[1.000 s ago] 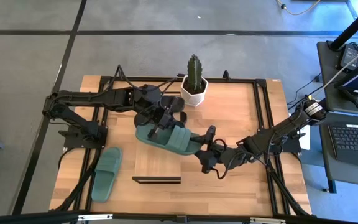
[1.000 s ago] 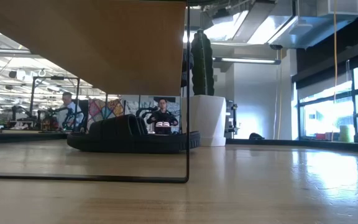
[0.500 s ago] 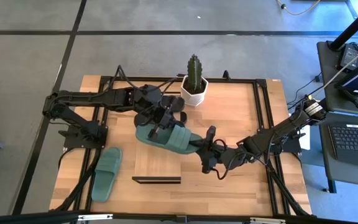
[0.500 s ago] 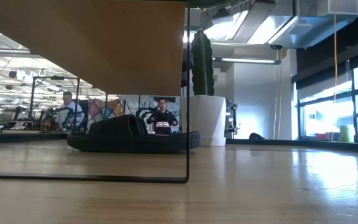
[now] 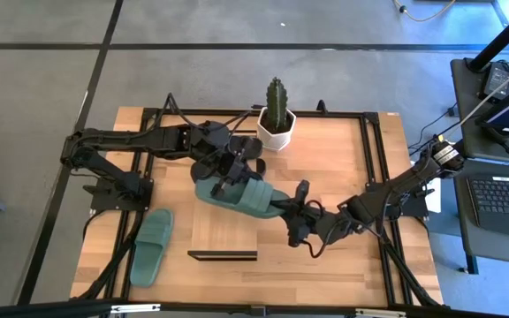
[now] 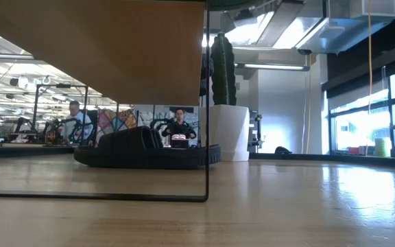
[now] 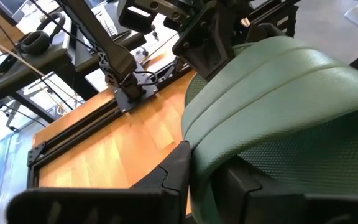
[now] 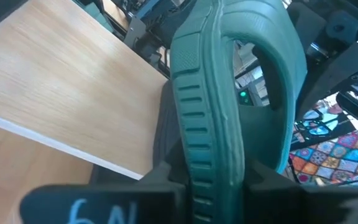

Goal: Pick and place slides into the shelf
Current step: Put the green slides under the shelf

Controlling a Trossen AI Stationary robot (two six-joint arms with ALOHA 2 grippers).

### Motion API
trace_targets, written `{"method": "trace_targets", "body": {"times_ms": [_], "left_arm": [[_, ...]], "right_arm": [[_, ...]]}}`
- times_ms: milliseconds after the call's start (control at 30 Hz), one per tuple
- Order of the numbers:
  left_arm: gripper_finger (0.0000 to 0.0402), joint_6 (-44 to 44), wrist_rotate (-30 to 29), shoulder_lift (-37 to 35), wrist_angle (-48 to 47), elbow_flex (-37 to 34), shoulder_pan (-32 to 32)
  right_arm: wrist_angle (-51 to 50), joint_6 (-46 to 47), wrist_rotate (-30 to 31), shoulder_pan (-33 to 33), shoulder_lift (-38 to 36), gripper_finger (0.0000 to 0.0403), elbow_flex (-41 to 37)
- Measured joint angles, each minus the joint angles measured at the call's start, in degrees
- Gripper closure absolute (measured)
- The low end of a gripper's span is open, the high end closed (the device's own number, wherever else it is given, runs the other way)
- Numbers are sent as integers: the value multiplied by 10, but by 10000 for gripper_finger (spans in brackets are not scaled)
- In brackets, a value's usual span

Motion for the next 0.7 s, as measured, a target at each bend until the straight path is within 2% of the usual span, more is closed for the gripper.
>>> {"method": "trace_targets", "body": {"times_ms": [167,333,433,567,700], "left_arm": [[309,-19,5,0,1,0,0],[246,-24,6,-1,4,1,0],[217,-25,5,-11,0,1,0],[200,-30,-32,-31,-1,1,-1],[199,-53,-58,-52,-7,1,0]], "right_arm": [[-7,0,46,16,0,357,0],[-21,0,138,42,0,357,0],[-29,1,215,68,0,357,0],[-28,-1,311,108,0,358,-1],[-27,2,372,149,-1,358,-1]]}}
